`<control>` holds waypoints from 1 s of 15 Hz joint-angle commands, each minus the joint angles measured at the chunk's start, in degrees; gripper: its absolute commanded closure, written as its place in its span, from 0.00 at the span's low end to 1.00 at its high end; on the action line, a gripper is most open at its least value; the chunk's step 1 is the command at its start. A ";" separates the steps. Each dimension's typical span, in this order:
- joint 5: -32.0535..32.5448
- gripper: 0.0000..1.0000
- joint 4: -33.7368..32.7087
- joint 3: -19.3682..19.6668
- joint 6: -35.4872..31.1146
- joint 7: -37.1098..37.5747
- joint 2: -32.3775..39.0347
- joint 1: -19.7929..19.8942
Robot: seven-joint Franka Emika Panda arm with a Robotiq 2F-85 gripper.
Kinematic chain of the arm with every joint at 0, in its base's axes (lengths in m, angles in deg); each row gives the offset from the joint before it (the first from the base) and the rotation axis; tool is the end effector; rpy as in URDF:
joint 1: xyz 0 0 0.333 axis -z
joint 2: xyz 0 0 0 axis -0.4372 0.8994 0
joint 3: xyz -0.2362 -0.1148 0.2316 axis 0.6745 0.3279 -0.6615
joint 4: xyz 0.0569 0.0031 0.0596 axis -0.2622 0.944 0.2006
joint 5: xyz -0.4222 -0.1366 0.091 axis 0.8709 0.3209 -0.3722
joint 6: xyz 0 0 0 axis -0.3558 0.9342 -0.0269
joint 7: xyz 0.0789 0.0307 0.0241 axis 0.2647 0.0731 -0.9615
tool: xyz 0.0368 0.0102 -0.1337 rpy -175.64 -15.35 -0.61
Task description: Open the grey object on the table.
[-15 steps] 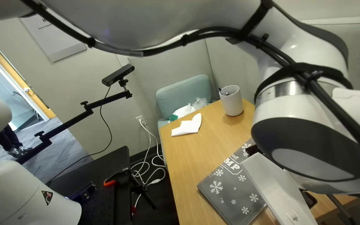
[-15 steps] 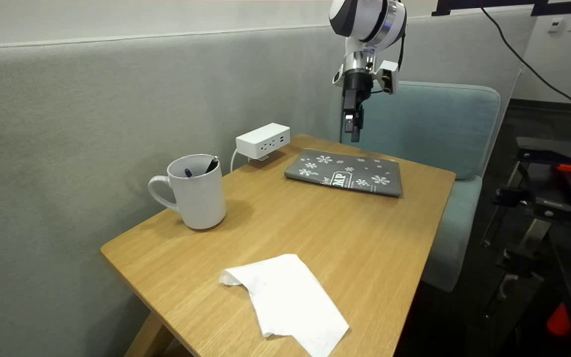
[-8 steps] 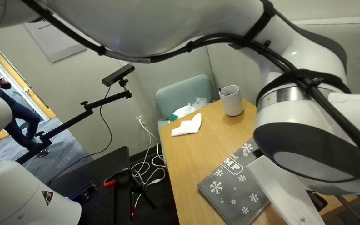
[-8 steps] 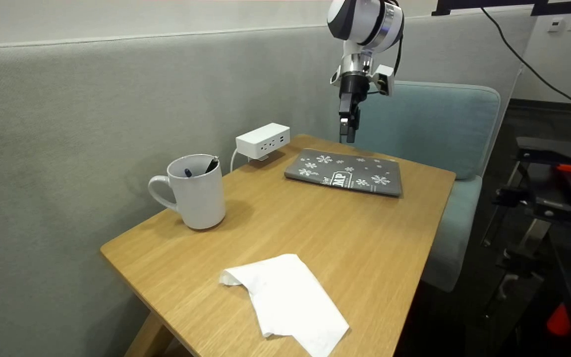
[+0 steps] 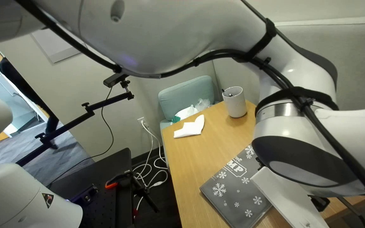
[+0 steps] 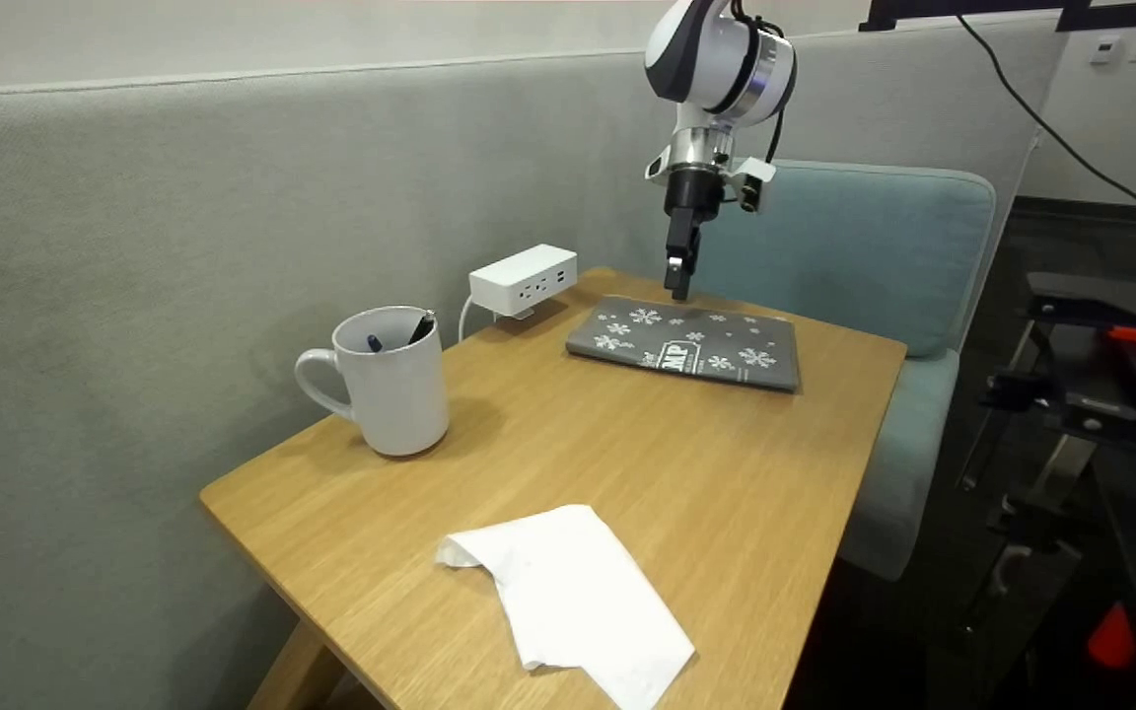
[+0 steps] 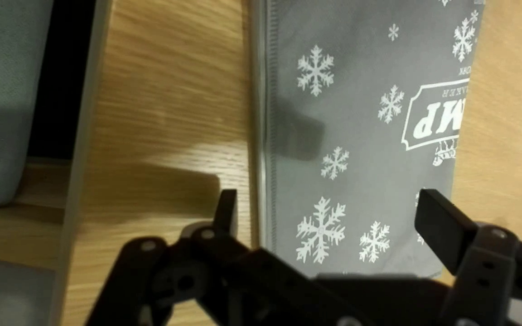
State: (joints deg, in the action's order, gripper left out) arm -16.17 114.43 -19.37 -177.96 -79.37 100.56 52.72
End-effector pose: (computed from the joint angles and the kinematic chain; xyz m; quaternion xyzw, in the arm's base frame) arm 0.6424 -0.2384 0.0057 -0.9570 -0.0998 -0.0040 0.2722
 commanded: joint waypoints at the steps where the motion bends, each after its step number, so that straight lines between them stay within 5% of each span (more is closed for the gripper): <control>1: -0.17 0.00 -1.25 -1.90 0.41 -3.75 1.28 2.04; 2: -0.28 0.00 -1.36 -2.17 0.79 -4.48 1.50 2.37; 4: -0.44 0.26 -1.63 -2.61 1.56 -5.70 1.71 2.99; 12: -0.72 0.88 -1.84 -3.36 3.06 -7.26 2.41 3.85; 15: -0.63 1.00 -1.68 -3.40 2.97 -7.22 2.40 3.82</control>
State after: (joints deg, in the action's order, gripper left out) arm -16.20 113.82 -22.27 -176.73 -85.31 102.59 55.89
